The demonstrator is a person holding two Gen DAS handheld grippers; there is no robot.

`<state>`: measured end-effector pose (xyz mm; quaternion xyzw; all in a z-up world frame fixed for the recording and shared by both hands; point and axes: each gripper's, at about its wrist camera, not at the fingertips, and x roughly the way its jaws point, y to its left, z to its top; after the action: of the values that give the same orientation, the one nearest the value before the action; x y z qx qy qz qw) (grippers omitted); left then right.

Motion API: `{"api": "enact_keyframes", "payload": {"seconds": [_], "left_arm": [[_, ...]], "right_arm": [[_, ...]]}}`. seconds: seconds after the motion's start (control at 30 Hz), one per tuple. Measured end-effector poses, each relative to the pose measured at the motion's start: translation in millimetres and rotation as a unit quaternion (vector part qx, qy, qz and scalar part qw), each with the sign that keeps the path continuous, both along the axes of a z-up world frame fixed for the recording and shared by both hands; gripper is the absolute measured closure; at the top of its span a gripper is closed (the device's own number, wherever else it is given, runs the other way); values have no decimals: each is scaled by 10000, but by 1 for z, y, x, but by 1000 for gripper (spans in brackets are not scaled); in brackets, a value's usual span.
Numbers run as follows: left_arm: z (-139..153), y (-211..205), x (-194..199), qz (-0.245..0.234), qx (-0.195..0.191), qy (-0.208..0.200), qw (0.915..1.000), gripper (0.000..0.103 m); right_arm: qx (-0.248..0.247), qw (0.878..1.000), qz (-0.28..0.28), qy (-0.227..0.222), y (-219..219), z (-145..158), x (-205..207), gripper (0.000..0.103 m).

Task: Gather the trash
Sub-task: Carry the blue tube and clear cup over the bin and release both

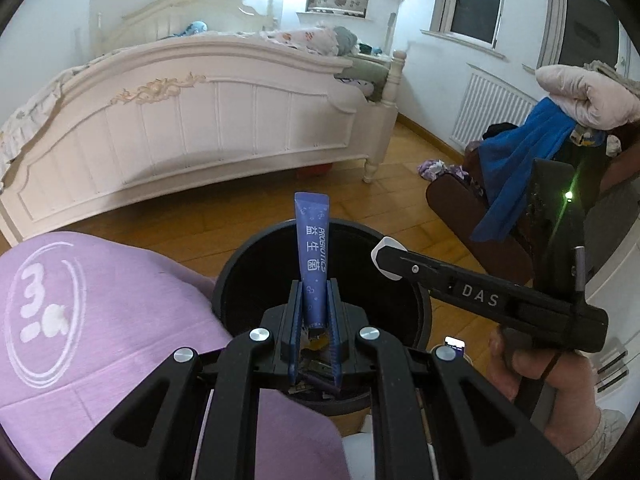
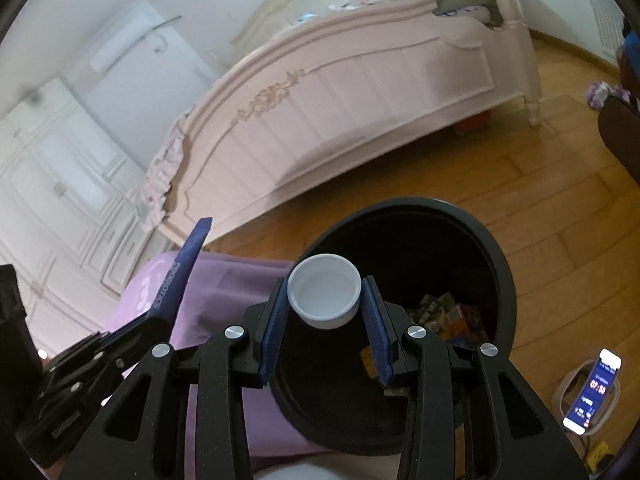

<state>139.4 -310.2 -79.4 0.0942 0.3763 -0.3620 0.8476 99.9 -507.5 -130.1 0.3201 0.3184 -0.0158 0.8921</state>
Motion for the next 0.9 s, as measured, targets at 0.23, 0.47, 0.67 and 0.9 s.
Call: {"api": "enact_keyframes", "payload": {"seconds": [0.23, 0.47, 0.67, 0.9], "left_arm": [[-11, -20, 2, -91, 106, 110, 9998, 90], [-14, -26, 6, -69, 127, 135, 9998, 82], [0, -15, -5, 56, 76, -221, 9997, 31], [22, 28, -18, 433, -79, -489, 9978, 15]], "right_arm": [[173, 9996, -171, 128, -17, -18, 3, 65], [225, 9988, -343, 268, -26, -25, -1, 46], [296, 9984, -421, 219, -20, -18, -11, 31], [105, 9999, -17, 57, 20, 11, -14, 31]]}}
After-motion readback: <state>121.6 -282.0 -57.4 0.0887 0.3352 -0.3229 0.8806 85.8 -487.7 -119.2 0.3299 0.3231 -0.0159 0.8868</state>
